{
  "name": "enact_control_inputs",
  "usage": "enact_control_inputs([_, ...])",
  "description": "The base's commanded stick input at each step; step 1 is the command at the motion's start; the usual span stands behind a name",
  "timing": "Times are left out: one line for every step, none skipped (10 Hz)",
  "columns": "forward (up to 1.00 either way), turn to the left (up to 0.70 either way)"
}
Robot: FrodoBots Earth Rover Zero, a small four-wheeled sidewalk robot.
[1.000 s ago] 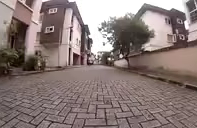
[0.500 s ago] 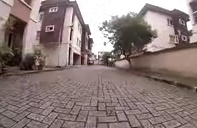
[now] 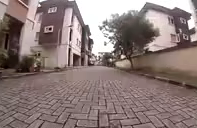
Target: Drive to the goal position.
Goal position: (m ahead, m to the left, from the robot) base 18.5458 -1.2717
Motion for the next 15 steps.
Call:
enact_control_inputs([0.7,0.0])
enact_control_inputs([0.7,0.0])
enact_control_inputs([0.7,0.0])
enact_control_inputs([0.7,0.0])
enact_control_inputs([0.7,0.0])
enact_control_inputs([0.7,0.0])
enact_control_inputs([0.7,0.0])
enact_control_inputs([0.7,0.0])
enact_control_inputs([0.7,0.0])
enact_control_inputs([0.7,0.0])
enact_control_inputs([0.7,0.0])
enact_control_inputs([0.7,0.0])
enact_control_inputs([0.7,0.0])
enact_control_inputs([0.7,0.0])
enact_control_inputs([0.7,0.0])
